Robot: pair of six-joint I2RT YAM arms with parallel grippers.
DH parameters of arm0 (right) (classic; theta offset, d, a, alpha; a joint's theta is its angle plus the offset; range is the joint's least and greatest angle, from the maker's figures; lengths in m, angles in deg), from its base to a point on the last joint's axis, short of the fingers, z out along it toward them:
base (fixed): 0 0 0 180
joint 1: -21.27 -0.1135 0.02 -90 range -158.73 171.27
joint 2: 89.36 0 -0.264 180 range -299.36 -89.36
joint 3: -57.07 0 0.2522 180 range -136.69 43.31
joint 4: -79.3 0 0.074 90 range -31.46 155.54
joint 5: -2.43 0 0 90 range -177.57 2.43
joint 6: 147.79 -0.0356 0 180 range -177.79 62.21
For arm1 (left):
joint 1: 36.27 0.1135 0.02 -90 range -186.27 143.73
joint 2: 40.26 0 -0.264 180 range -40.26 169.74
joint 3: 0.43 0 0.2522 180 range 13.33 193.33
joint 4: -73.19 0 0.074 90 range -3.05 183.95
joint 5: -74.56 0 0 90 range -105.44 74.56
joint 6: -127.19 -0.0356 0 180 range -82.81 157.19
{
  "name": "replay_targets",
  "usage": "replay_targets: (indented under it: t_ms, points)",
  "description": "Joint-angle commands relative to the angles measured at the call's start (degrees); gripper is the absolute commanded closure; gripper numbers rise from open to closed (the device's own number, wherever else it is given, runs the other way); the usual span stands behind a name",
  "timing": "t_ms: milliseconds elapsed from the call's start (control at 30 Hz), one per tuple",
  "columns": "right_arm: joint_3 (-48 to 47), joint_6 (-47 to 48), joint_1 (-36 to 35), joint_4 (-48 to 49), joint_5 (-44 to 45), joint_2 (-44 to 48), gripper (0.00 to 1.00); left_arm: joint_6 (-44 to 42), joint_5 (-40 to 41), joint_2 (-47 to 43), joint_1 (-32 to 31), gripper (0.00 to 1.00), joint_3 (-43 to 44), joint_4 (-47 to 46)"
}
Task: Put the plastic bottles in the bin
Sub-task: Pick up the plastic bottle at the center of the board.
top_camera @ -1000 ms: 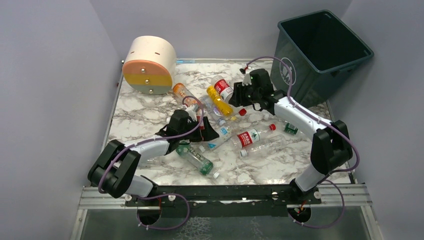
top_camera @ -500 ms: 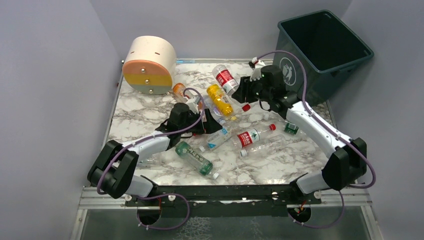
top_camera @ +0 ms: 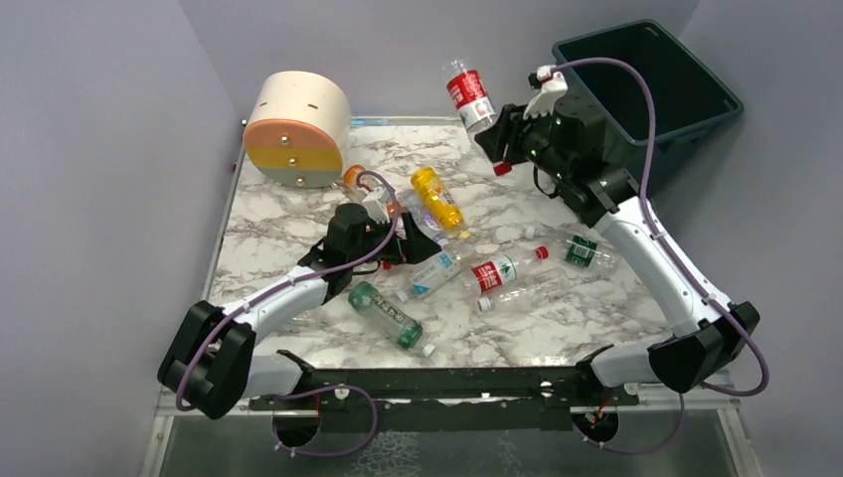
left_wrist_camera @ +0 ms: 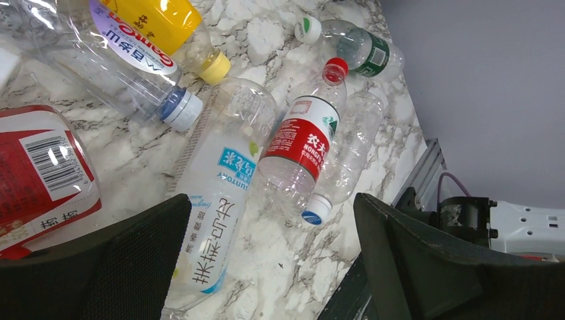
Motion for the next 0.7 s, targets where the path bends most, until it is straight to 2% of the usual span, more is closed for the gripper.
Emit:
replay_targets:
  t_ms: [0, 233, 667]
  points:
    - [-7.7, 3.66, -0.4, -0.04, 9.35, -2.4, 0.5, -1.06, 0.65, -3.3, -0.33, 0.01, -0.78, 2.39]
    - [-17.91, 7.08, 2.77, 0.95, 16.61, -5.82, 0.5, -0.43, 1.22, -4.37, -0.33, 0.01, -1.53, 2.48]
    - [-28.1, -0.84, 21.77, 1.58, 11.14, -13.17, 0.53, -0.85, 1.23, -4.4, -0.33, 0.01, -0.58, 4.25]
